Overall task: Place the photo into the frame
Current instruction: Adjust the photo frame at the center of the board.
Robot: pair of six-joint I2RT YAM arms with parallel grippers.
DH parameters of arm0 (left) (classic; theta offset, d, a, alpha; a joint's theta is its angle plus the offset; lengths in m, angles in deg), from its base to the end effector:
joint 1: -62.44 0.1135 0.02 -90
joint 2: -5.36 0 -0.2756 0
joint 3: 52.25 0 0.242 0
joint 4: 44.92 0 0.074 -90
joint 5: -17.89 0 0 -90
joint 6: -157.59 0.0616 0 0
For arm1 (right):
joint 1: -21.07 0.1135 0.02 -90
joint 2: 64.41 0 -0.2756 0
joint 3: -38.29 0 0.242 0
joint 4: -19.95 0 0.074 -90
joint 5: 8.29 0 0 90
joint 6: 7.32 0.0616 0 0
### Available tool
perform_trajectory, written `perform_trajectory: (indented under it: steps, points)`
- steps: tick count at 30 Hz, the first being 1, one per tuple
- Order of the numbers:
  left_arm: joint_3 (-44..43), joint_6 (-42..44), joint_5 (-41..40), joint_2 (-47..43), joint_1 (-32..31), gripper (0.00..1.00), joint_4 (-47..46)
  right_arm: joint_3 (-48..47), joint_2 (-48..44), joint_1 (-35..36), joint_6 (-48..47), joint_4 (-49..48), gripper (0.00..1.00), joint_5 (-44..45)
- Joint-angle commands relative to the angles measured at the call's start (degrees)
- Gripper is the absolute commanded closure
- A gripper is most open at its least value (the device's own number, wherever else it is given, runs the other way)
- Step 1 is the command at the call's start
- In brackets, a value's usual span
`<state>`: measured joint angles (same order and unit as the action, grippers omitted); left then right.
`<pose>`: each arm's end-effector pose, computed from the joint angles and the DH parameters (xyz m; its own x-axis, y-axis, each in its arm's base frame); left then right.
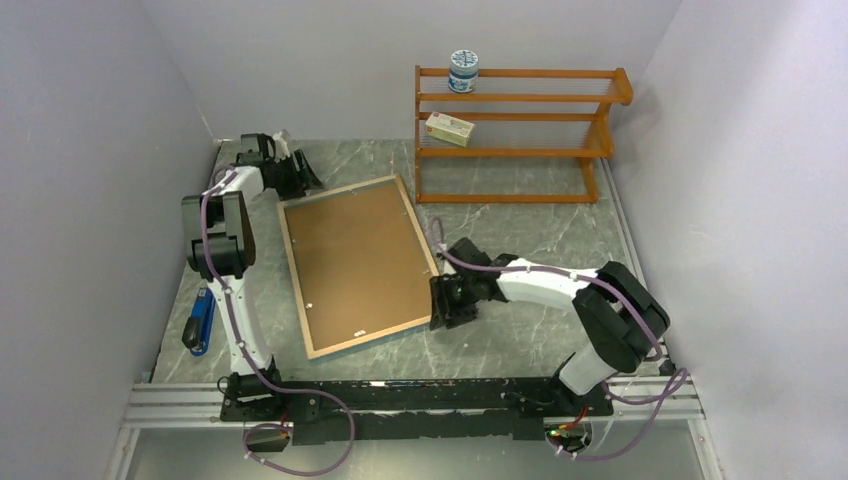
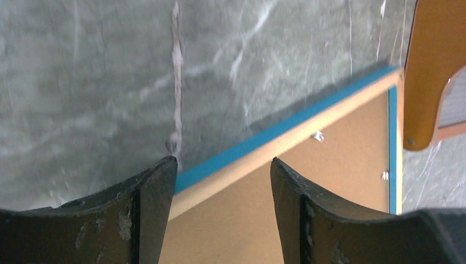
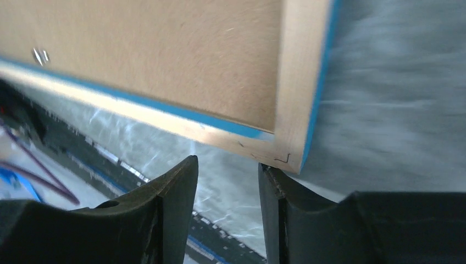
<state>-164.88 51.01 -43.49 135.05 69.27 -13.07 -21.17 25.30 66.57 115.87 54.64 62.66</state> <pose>0.5114 0.0315 0.1581 -0.7766 -0.3453 -0.5269 -0.0140 0.8457 -0.5335 0.1845 0.2164 0.1474 -0.9535 -0.2320 -0.1926 -0.2977 0.8256 0.4793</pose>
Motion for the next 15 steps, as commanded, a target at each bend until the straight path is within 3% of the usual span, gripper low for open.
perform_trajectory:
  steps: [1, 11, 15]
  points:
    - [7.25, 1.54, 3.4, -6.12, -0.32, 0.32, 3.3, 0.65, -3.24, -7.78, -1.7, -2.48, 0.52, 6.0]
    - [19.17, -5.73, -0.38, -11.76, -0.33, 0.31, 7.02, -2.41, -1.88, -21.09, -3.9, -4.87, 0.54, 7.89]
    - [23.56, -7.26, 2.16, -12.74, -0.41, 0.32, 8.17, -3.74, -0.57, -25.8, -5.62, -6.34, 0.55, 7.23]
